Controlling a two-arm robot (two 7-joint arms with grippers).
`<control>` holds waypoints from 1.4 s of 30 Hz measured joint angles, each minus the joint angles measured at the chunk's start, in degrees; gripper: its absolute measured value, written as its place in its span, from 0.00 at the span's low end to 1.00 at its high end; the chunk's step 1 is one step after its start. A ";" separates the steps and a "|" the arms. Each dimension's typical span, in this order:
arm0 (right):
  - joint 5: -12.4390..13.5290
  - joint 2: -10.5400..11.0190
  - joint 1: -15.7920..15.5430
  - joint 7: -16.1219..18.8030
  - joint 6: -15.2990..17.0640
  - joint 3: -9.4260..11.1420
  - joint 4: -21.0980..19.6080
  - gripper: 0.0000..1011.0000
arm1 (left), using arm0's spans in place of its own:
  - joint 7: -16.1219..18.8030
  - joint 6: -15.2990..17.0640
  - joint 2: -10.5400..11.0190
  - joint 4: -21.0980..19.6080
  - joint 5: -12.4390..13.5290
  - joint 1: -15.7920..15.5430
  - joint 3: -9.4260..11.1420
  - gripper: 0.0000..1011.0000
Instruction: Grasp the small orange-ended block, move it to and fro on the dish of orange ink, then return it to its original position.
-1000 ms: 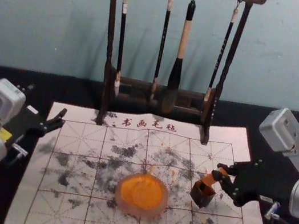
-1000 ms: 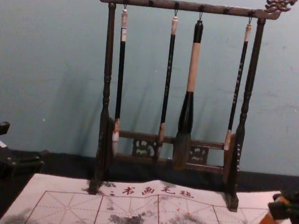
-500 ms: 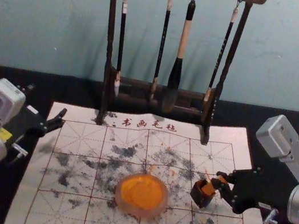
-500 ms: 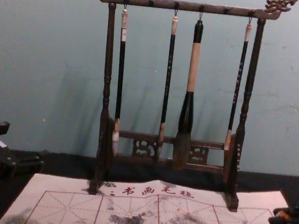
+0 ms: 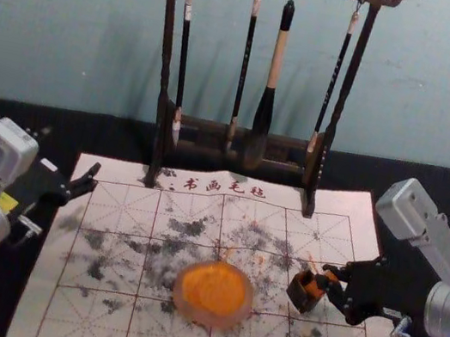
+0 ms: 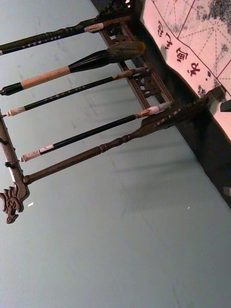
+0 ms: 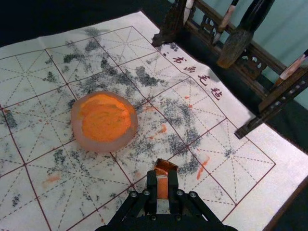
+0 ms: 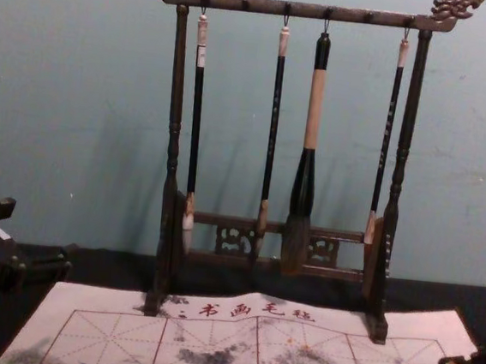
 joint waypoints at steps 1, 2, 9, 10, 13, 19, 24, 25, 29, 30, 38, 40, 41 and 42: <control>0.00 0.00 0.00 0.00 0.00 0.00 0.00 0.10 | 0.00 0.00 0.00 0.00 0.00 0.00 0.00 0.99; -0.13 -0.12 0.15 0.11 0.04 -0.14 0.29 0.10 | 0.00 0.00 0.00 0.00 0.00 0.00 0.00 0.99; -0.91 -0.86 1.08 0.49 0.17 -0.95 1.68 0.10 | 0.00 0.00 0.00 0.00 0.00 0.00 0.00 0.99; -1.13 -1.03 1.30 0.55 0.20 -1.14 1.97 0.10 | 0.00 0.00 0.00 0.00 0.00 0.00 0.00 0.99; -1.35 -1.24 1.60 0.66 0.23 -1.37 2.30 0.10 | 0.00 0.00 0.00 0.00 0.00 0.00 0.00 0.99; -1.84 -1.68 2.06 0.99 0.28 -1.76 2.83 0.10 | 0.00 0.00 0.00 0.00 0.00 0.00 0.00 0.99; -2.05 -1.93 2.28 1.13 0.29 -1.93 3.05 0.10 | 0.00 0.00 0.00 0.00 0.00 0.00 0.00 0.99; -2.08 -1.97 2.32 1.18 0.29 -1.96 3.12 0.10 | 0.00 0.00 0.00 0.00 0.00 0.00 0.00 0.99; -2.20 -2.16 2.58 1.48 0.34 -2.14 3.38 0.10 | 0.00 0.00 0.00 0.00 0.00 0.00 0.00 0.99; -2.21 -2.18 2.61 1.50 0.36 -2.16 3.40 0.10 | 0.00 0.00 0.00 0.00 0.00 0.00 0.00 0.99; -2.21 -2.16 2.57 1.48 0.37 -2.15 3.39 0.10 | 0.00 0.00 0.00 0.00 0.00 0.00 0.00 0.99; -2.21 -2.16 2.57 1.48 0.37 -2.14 3.39 0.10 | 0.00 0.00 0.00 0.00 0.00 0.00 0.00 0.99; -2.21 -2.15 2.56 1.47 0.37 -2.14 3.38 0.10 | 0.00 0.00 0.00 0.00 0.00 0.00 0.00 0.99; -2.21 -2.15 2.56 1.47 0.37 -2.13 3.38 0.10 | 0.00 0.00 0.00 0.00 0.00 -0.01 0.00 0.99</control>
